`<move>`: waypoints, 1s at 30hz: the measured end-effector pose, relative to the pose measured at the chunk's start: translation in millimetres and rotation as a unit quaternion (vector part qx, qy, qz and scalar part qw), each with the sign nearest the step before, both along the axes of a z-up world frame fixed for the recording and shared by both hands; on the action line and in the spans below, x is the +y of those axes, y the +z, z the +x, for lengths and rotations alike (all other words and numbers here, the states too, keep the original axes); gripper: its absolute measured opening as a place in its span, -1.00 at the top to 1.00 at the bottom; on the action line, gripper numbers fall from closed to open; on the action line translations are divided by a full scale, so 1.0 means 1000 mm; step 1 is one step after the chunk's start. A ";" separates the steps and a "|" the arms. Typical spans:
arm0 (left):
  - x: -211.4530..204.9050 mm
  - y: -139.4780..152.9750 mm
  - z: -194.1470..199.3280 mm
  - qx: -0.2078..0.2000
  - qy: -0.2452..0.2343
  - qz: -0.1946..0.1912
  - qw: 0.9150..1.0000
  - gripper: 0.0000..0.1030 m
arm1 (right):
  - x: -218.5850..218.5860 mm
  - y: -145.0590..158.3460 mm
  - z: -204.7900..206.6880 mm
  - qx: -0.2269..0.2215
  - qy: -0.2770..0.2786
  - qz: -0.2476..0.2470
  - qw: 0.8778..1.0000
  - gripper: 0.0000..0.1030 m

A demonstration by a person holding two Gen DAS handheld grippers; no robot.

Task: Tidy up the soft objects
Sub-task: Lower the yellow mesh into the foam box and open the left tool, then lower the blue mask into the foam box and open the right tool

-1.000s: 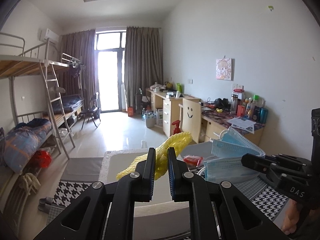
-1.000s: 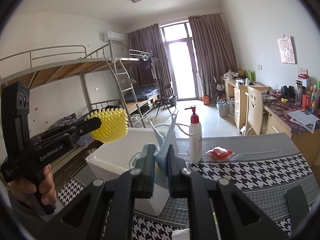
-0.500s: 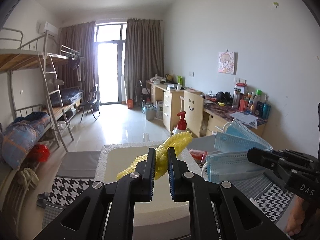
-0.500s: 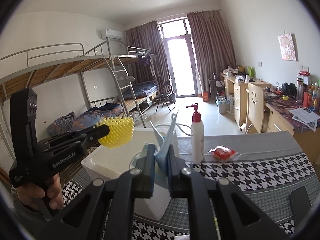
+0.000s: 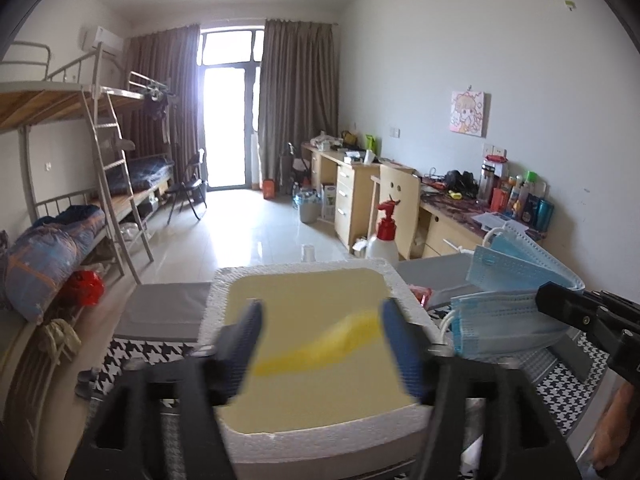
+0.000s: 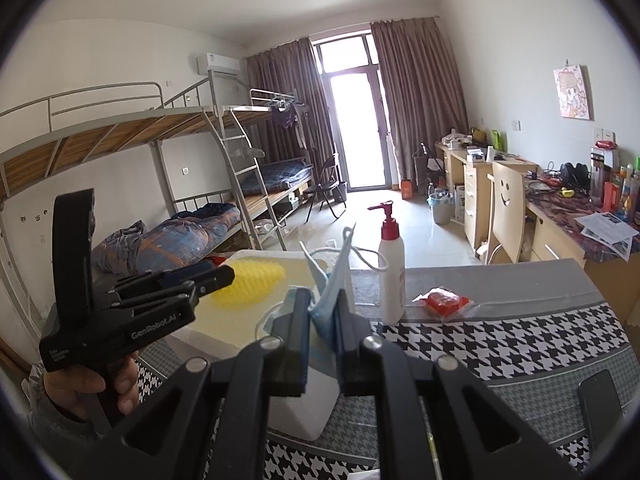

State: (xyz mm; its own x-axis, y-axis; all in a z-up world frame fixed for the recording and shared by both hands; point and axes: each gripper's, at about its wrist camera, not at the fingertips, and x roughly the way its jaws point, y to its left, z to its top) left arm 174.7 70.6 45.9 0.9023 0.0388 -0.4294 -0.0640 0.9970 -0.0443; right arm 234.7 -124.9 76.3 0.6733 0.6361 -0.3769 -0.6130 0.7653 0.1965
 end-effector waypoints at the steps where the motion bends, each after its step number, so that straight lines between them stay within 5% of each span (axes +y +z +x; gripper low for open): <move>1: 0.001 0.002 -0.002 -0.004 0.002 -0.001 1.000 -0.44 | 0.000 0.001 0.000 -0.001 -0.001 0.000 1.000 0.74; 4: 0.004 0.005 -0.007 -0.011 0.016 0.001 1.000 -0.80 | 0.002 0.003 -0.002 -0.004 0.000 0.000 1.000 0.74; 10: 0.010 0.011 -0.017 -0.029 0.047 0.011 0.998 -0.97 | 0.009 0.005 0.000 -0.009 0.007 -0.002 1.000 0.74; 30: 0.049 0.012 -0.039 -0.035 0.102 0.001 0.994 -0.98 | 0.041 0.014 0.006 -0.021 0.026 -0.021 0.999 0.74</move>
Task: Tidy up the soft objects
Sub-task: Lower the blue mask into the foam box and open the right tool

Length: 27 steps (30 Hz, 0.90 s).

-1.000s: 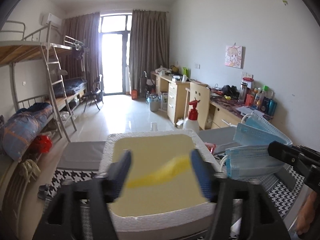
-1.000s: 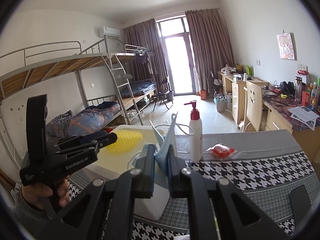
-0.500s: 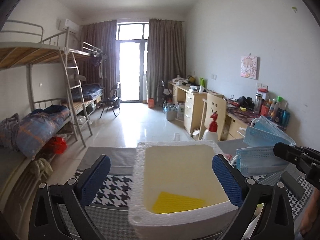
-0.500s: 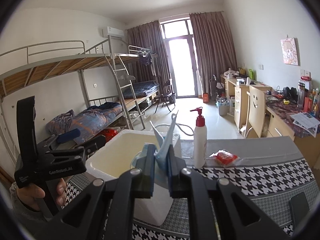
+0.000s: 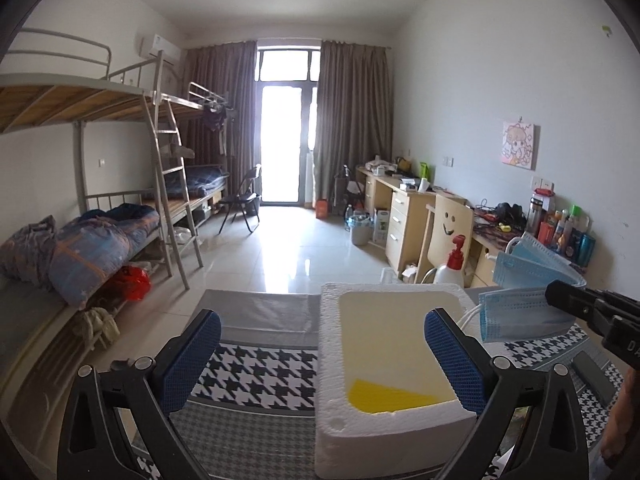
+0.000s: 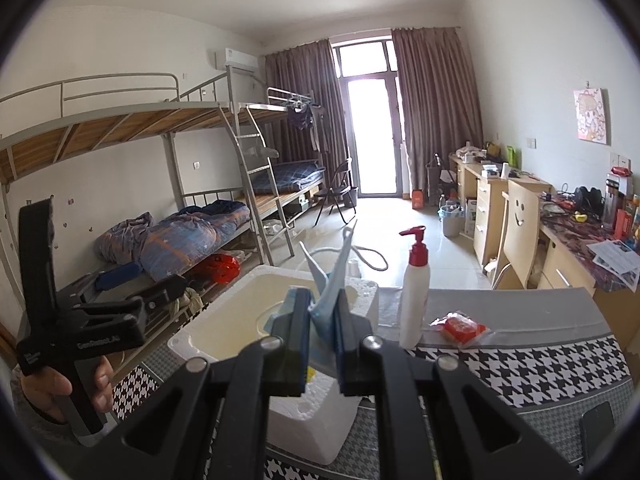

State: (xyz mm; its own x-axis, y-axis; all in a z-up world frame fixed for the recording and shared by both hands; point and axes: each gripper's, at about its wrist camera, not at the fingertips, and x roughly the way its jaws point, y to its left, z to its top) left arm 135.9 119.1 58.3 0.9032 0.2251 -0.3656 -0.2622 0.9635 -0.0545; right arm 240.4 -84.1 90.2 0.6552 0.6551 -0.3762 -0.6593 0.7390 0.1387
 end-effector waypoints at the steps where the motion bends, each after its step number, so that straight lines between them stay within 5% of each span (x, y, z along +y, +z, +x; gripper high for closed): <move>1: 0.003 0.000 -0.002 -0.001 0.004 -0.002 1.000 -0.98 | 0.002 -0.001 0.001 0.002 0.001 -0.001 1.000 0.74; 27: 0.027 -0.010 -0.031 -0.007 0.007 -0.013 1.000 -0.98 | 0.052 -0.018 0.014 0.042 0.019 -0.038 0.998 0.74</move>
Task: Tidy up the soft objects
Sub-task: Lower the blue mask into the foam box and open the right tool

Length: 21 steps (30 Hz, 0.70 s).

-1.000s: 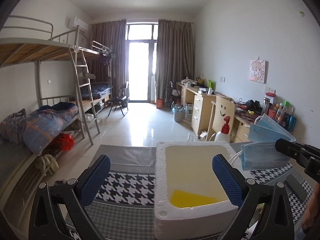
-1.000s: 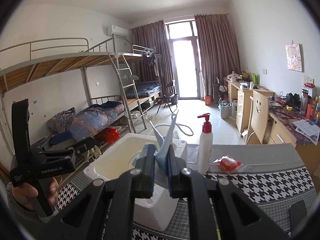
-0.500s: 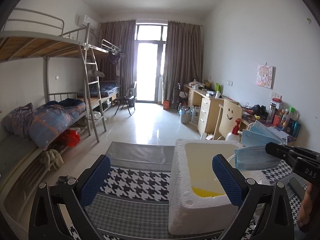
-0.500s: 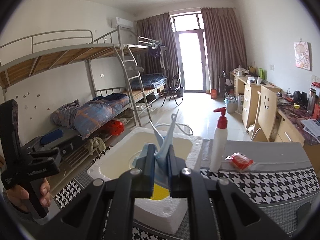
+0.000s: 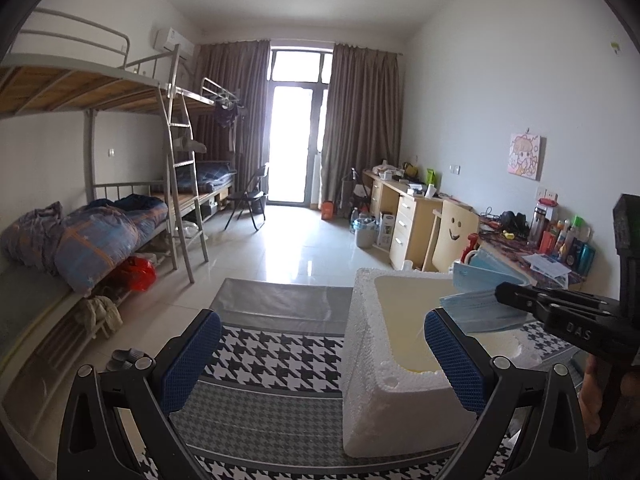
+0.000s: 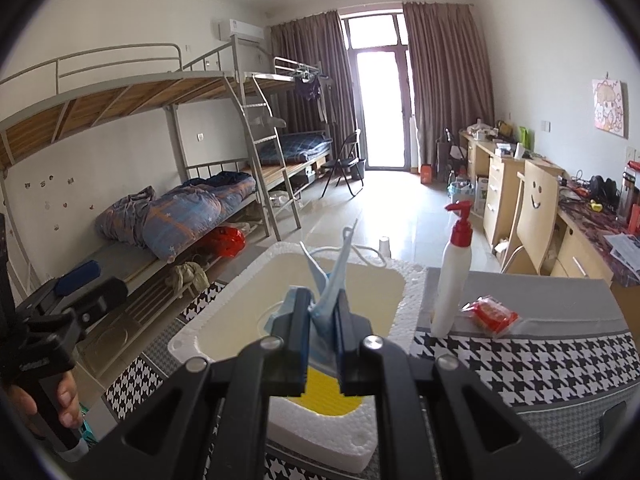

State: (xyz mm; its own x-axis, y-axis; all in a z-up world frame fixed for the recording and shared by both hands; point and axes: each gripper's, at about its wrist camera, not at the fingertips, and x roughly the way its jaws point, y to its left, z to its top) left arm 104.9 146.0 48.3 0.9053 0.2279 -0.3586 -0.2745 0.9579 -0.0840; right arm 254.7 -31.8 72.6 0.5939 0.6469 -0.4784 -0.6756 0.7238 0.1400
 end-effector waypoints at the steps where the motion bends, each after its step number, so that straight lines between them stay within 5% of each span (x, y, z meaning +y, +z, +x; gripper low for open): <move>1: -0.001 -0.001 -0.001 0.001 -0.001 0.002 1.000 -0.98 | 0.001 -0.001 0.001 0.002 0.000 -0.001 1.000 0.73; 18: 0.009 -0.010 -0.012 0.008 0.008 -0.013 1.000 -0.98 | 0.017 -0.012 0.007 0.030 -0.006 -0.012 0.999 0.71; 21: 0.009 -0.009 -0.013 0.008 0.009 -0.014 1.000 -0.98 | 0.019 -0.015 0.010 0.043 -0.008 -0.010 0.999 0.29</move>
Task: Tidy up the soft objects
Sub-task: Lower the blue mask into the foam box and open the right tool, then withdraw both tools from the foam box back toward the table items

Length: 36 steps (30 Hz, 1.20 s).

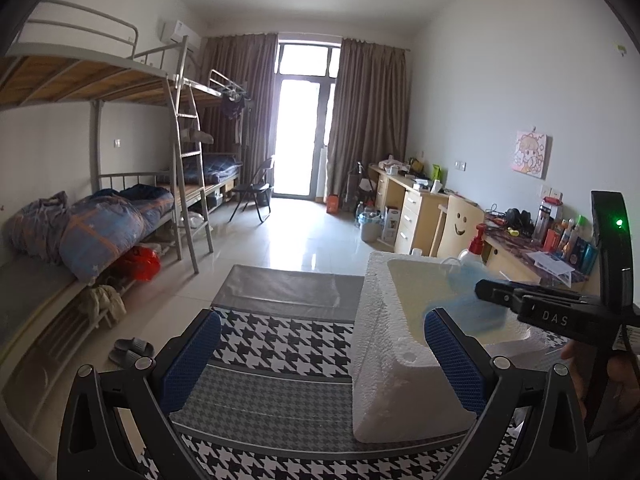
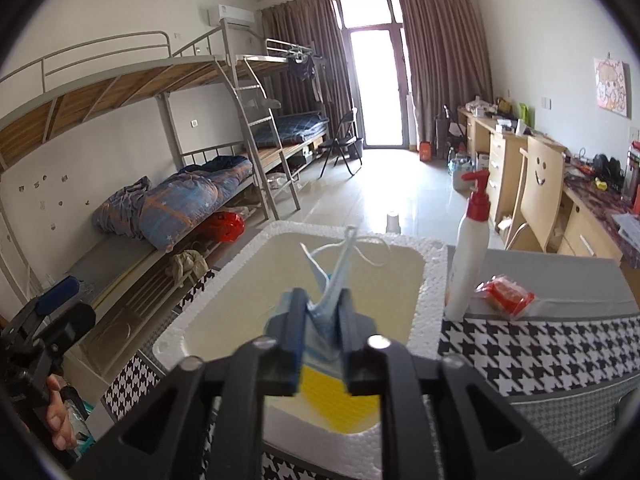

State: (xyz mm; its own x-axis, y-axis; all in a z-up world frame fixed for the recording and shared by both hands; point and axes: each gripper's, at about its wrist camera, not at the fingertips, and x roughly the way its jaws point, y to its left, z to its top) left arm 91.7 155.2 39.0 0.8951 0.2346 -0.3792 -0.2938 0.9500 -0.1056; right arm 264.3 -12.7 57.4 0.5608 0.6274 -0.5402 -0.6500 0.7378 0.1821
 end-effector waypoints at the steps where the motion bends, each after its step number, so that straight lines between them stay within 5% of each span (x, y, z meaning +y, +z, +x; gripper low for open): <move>1: 0.000 0.000 -0.001 -0.001 -0.001 0.000 1.000 -0.98 | 0.000 -0.001 0.000 0.002 0.000 0.001 1.000 0.07; 7: -0.001 -0.001 -0.003 -0.001 -0.003 -0.001 1.000 -0.98 | 0.001 -0.003 -0.004 0.005 0.005 -0.005 1.000 -0.26; 36: -0.040 0.017 -0.016 -0.014 -0.032 0.021 0.999 -0.98 | -0.048 0.025 -0.041 -0.061 -0.020 0.028 0.998 -0.88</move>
State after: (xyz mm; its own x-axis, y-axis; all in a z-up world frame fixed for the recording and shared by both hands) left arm 75.3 115.1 55.7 0.9187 0.1917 -0.3452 -0.2297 0.9706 -0.0721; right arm 223.7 -61.0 82.8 0.6457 0.6298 -0.4317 -0.6394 0.7550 0.1453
